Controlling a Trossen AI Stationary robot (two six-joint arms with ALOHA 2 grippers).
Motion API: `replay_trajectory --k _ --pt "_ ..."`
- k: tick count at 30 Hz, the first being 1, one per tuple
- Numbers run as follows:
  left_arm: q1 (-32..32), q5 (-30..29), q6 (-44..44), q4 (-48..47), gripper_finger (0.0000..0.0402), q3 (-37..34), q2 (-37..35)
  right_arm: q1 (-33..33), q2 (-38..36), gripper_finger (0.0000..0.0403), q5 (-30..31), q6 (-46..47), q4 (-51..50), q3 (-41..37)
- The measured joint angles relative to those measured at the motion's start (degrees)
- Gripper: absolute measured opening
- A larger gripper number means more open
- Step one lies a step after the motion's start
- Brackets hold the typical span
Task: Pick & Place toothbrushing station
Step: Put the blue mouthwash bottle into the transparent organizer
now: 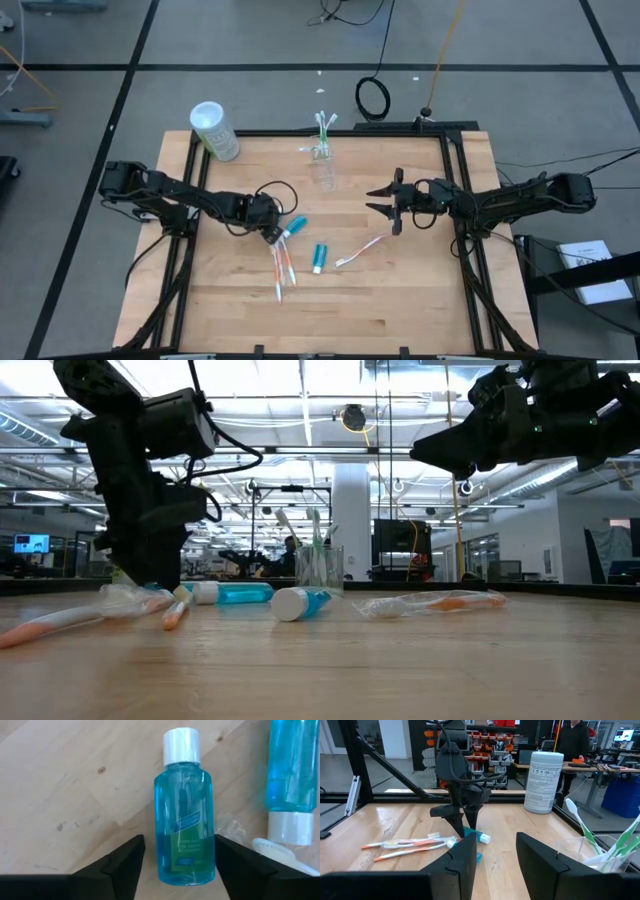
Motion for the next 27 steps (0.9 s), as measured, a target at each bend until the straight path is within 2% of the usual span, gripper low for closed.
replay_trajectory --k 5,8,17,27 --pt "-0.07 -0.56 -0.65 -0.34 0.0178 -0.03 0.00 0.00 0.00 0.0132 0.02 0.00 0.00 0.02" --pt "-0.07 -0.74 -0.98 -0.36 0.0160 -0.05 0.00 0.00 0.00 0.0132 0.02 0.00 0.00 0.04" --pt "-0.03 -1.05 1.03 -1.35 0.0175 1.81 -0.27 0.00 0.00 0.0132 0.02 0.02 -0.02 0.04" --pt "-0.03 -6.88 14.66 -0.09 0.0159 10.08 -0.20 0.00 0.00 0.0132 0.02 1.05 0.02 0.07"
